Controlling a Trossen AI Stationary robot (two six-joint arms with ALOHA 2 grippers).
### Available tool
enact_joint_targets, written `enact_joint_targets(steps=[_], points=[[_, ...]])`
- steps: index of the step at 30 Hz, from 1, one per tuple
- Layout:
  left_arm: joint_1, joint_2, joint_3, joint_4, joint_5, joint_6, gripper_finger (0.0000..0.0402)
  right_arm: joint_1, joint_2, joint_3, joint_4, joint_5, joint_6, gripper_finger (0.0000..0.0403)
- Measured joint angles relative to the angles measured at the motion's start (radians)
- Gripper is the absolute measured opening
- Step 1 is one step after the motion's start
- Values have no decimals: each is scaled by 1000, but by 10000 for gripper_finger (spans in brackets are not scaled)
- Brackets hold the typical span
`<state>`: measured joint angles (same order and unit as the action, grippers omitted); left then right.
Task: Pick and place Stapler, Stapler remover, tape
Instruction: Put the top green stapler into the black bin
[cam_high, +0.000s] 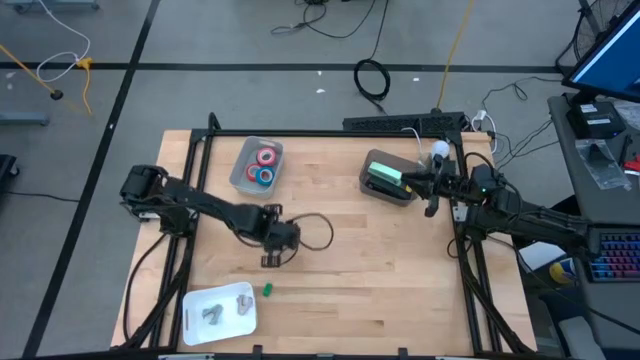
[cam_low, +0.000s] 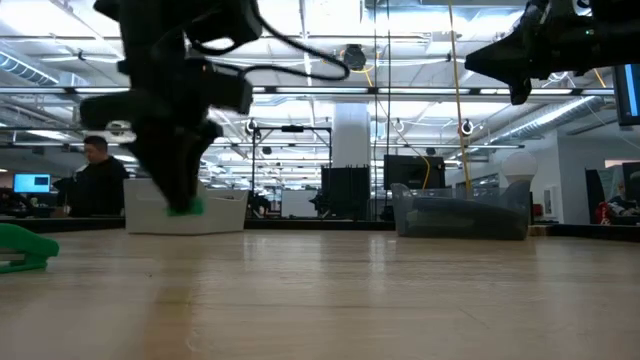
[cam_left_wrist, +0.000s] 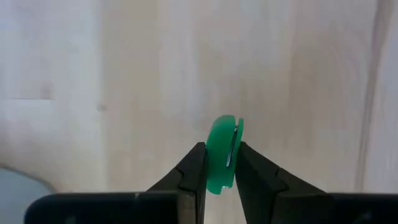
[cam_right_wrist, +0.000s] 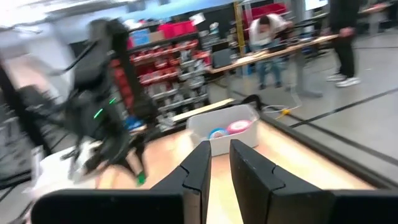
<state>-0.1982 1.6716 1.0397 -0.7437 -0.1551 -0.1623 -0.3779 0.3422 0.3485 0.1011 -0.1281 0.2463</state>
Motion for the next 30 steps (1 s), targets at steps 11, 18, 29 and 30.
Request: enact_joint_targets(steps=[11, 18, 29, 30], points=[[176, -217, 2, 329, 80, -97, 70, 55, 155, 0, 224, -112, 30, 85], [237, -228, 2, 540, 243, -229, 69, 151, 363, 0, 426, -111, -71, 128], [264, -218, 2, 675, 405, -417, 69, 205, 607, 136, 468, -111, -318, 162], [264, -218, 2, 680, 414, -428, 69, 209, 627, 160, 442, -112, -345, 165]])
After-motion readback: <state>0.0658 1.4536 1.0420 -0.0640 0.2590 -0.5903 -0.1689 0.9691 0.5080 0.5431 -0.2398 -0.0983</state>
